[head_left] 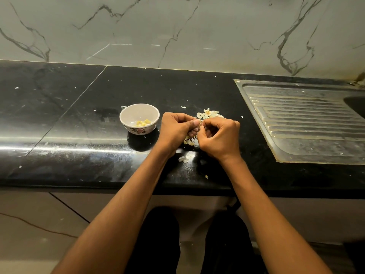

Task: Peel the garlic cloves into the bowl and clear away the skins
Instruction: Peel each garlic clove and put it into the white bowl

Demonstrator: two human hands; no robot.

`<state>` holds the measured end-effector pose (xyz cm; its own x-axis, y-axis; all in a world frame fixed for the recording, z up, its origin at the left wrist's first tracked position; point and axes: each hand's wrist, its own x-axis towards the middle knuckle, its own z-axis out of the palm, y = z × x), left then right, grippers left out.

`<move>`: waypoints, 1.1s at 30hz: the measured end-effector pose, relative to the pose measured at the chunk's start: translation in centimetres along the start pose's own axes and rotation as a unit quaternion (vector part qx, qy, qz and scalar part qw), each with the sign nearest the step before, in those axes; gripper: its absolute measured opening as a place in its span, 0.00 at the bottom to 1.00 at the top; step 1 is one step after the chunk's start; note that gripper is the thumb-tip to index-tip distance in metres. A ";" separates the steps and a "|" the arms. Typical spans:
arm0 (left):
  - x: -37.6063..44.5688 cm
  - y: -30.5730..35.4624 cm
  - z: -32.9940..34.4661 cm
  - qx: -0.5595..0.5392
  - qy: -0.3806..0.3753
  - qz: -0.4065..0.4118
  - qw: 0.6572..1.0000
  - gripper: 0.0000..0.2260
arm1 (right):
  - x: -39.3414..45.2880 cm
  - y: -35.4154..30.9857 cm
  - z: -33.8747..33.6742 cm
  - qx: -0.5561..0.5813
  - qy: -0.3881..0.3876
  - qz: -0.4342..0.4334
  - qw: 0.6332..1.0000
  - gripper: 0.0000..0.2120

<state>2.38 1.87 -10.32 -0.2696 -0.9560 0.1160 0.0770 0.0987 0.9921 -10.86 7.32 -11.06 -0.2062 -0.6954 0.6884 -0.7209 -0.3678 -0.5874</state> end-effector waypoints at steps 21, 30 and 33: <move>-0.2 -0.1 0.0 -0.011 -0.036 0.074 0.997 0.07 | 0.8 -0.1 -0.1 0.235 0.016 0.212 0.948 0.09; 0.0 -0.3 -0.2 -0.025 -0.019 0.065 0.997 0.06 | 1.2 0.3 -0.5 0.169 0.049 0.225 0.958 0.11; -0.1 -0.3 -0.1 -0.025 -0.007 0.062 0.998 0.06 | 1.0 0.4 -0.3 0.072 0.049 0.186 0.979 0.14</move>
<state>2.50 1.87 -10.61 -0.2687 -0.9331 0.2390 0.1590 0.2018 0.9664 -11.51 6.63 -10.47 -0.5042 -0.7375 0.4493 -0.4848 -0.1889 -0.8540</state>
